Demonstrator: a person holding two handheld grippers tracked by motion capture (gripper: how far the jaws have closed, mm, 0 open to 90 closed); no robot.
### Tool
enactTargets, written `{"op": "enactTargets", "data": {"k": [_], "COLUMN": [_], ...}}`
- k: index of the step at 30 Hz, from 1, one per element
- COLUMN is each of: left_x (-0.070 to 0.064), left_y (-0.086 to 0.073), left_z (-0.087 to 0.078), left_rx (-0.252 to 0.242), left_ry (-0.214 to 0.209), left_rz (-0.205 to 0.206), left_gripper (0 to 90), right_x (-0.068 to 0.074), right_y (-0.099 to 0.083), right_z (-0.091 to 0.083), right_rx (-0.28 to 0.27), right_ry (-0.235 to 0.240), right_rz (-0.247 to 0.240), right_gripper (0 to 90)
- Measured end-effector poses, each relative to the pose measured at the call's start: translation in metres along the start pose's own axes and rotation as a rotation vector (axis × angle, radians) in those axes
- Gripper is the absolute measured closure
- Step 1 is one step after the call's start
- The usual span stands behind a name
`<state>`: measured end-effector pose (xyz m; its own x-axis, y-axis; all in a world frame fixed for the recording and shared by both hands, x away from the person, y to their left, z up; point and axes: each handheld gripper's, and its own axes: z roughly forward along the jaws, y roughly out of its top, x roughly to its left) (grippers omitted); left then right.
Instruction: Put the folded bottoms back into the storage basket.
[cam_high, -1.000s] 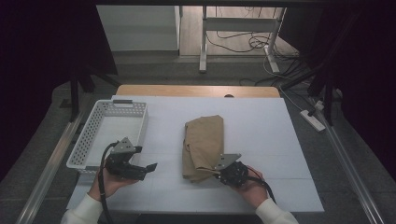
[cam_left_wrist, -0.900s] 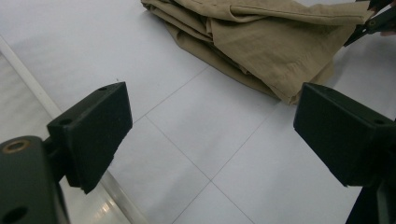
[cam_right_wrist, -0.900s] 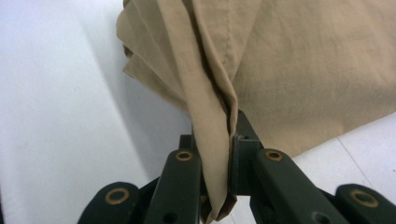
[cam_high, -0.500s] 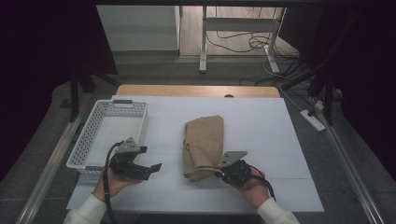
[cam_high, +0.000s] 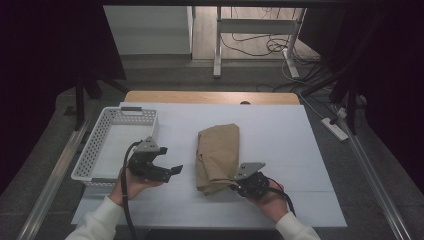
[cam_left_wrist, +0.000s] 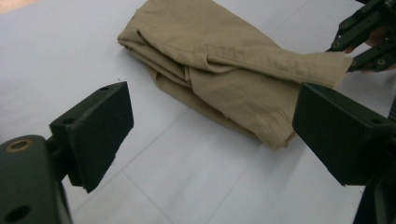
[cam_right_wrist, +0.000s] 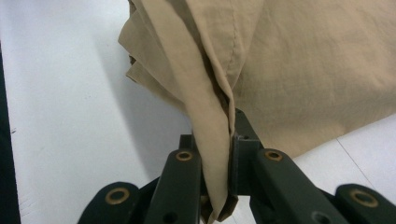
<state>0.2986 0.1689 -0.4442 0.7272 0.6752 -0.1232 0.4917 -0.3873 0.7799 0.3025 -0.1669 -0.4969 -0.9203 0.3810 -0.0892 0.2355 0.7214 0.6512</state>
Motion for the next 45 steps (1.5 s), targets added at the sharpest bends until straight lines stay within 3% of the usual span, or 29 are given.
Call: {"op": "enactTargets", "data": {"k": [13, 30, 45], "left_x": [-0.003, 0.007, 0.018], "left_y": [0.033, 0.057, 0.073], "left_z": [0.011, 0.025, 0.052], "left_rx": [-0.013, -0.016, 0.042], "left_ry": [-0.003, 0.006, 0.007], "left_rz": [0.049, 0.043, 0.049], "left_gripper": [11.7, 11.7, 12.6], "right_x": [0.000, 0.000, 0.000], "right_y": [-0.001, -0.002, -0.002], "right_z": [0.001, 0.002, 0.002], "right_rx": [-0.003, -0.004, -0.003], "right_ry": [-0.002, -0.001, 0.002], "right_rz": [-0.001, -0.006, -0.002], "right_gripper": [83.1, 83.1, 83.1]}}
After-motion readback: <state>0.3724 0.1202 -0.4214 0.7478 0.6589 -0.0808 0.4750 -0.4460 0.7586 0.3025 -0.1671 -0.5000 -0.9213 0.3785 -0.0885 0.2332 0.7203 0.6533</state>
